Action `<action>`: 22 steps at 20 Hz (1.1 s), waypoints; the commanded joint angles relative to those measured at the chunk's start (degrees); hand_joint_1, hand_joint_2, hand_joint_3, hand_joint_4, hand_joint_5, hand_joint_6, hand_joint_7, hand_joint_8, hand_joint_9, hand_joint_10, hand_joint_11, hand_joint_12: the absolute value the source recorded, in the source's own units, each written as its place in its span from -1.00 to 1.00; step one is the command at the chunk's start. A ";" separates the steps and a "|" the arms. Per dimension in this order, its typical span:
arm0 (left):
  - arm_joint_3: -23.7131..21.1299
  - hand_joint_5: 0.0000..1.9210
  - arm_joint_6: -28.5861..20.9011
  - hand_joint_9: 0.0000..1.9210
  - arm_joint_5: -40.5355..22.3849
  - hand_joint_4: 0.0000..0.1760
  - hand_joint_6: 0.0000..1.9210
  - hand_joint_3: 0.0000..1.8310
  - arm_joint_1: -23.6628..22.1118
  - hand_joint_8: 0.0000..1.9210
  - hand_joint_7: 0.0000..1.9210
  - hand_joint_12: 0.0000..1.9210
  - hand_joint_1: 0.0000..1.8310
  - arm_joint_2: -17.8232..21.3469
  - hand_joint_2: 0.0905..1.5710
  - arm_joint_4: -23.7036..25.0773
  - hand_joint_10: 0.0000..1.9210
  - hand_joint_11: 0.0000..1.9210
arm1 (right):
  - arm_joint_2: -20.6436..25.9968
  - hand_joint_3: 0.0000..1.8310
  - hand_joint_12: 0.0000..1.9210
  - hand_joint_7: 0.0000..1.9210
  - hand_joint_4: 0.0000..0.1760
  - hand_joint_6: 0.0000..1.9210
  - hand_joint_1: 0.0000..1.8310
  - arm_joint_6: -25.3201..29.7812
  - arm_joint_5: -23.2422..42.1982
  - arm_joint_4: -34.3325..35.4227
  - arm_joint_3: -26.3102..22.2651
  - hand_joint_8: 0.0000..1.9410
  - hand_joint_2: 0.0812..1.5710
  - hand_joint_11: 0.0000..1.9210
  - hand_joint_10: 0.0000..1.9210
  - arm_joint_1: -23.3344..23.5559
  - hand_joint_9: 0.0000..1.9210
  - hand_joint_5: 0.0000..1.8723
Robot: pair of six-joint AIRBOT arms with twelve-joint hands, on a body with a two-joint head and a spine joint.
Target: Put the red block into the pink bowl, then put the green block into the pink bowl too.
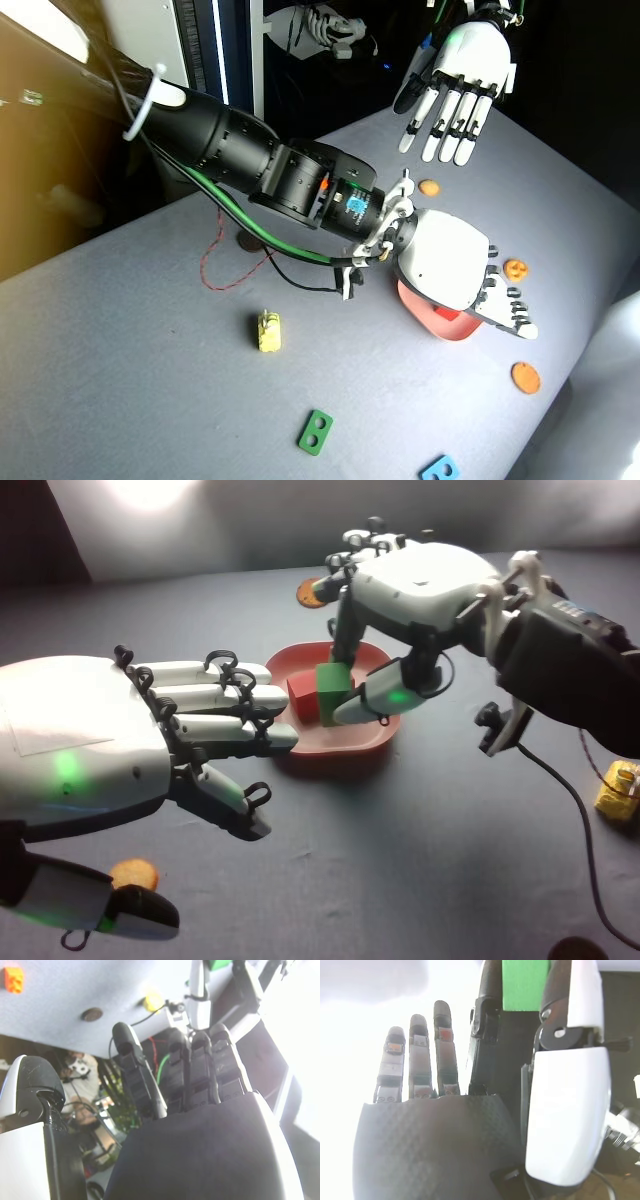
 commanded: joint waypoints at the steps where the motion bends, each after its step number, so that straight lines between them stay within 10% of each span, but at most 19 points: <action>1: 0.08 -0.22 -0.36 -1.00 -4.38 0.57 -1.00 -1.00 -0.67 -1.00 -0.81 -1.00 -0.32 0.29 0.30 -1.88 -1.00 -1.00 | 0.25 -1.00 -1.00 -0.56 -0.15 -1.00 0.26 0.03 5.95 -2.23 0.42 -1.00 0.17 -1.00 -1.00 1.21 -0.84 0.62; 3: 0.09 -0.20 -0.43 -1.00 -4.37 0.56 -0.99 -1.00 -0.66 -0.99 -0.80 -1.00 -0.33 0.29 0.31 -1.88 -1.00 -1.00 | -0.39 -1.00 -1.00 -0.55 -0.56 -1.00 0.27 0.02 5.95 -2.46 1.14 -1.00 0.16 -1.00 -1.00 1.28 -0.83 0.62; 5: 0.06 -0.20 -0.48 -1.00 -4.38 0.23 -0.99 -0.99 -0.66 -1.00 -0.81 -1.00 -0.29 0.29 0.32 -1.87 -1.00 -1.00 | -1.20 -1.00 -1.00 -0.56 -0.16 -1.00 0.26 0.03 5.96 -2.54 2.09 -1.00 0.17 -1.00 -1.00 1.34 -0.83 0.62; 9: 0.04 -0.20 -0.53 -1.00 -4.30 0.42 -1.00 -1.00 -0.66 -1.00 -0.84 -1.00 -0.32 0.29 0.32 -1.87 -1.00 -1.00 | -1.63 -1.00 -1.00 -0.54 0.12 -1.00 0.25 0.04 5.96 -3.56 2.23 -1.00 0.17 -1.00 -1.00 1.02 -0.82 0.62; 11: 0.05 -0.20 -0.53 -1.00 -4.29 0.27 -1.00 -1.00 -0.66 -0.99 -0.82 -1.00 -0.29 0.29 0.32 -1.78 -1.00 -1.00 | -1.62 -1.00 -1.00 -0.54 -0.60 -1.00 0.27 0.04 5.96 -3.56 2.24 -1.00 0.17 -1.00 -1.00 0.46 -0.82 0.62; 13: 0.08 -0.20 -0.53 -1.00 -4.30 0.19 -1.00 -1.00 -0.66 -0.99 -0.81 -1.00 -0.27 0.29 0.31 -1.60 -1.00 -1.00 | -1.61 -1.00 -1.00 -0.53 0.03 -1.00 0.26 0.04 5.96 -3.57 2.24 -1.00 0.16 -1.00 -1.00 0.00 -0.82 0.62; 18: 0.07 -0.20 -0.53 -1.00 -4.31 0.17 -1.00 -1.00 -0.67 -0.99 -0.82 -1.00 -0.29 0.22 0.33 -1.20 -1.00 -1.00 | -1.65 -1.00 -1.00 -0.54 -0.54 -1.00 0.27 0.04 6.08 -3.58 2.49 -0.99 0.17 -1.00 -1.00 -0.64 -0.82 0.62; 19: 0.07 -0.19 -0.53 -1.00 -4.31 0.28 -0.99 -1.00 -0.67 -0.98 -0.79 -1.00 -0.29 0.22 0.32 -1.14 -1.00 -1.00 | -1.69 -1.00 -1.00 -0.53 0.03 -1.00 0.26 0.05 6.08 -3.58 2.61 -1.00 0.16 -1.00 -1.00 -0.65 -0.82 0.62; 22: 0.08 -0.21 -0.61 -1.00 -4.34 0.32 -1.00 -1.00 -0.67 -1.00 -0.82 -1.00 -0.30 0.22 0.33 -1.05 -1.00 -1.00 | -1.73 -1.00 -1.00 -0.54 0.13 -1.00 0.26 0.06 6.14 -3.58 2.93 -1.00 0.16 -1.00 -1.00 -0.66 -0.82 0.62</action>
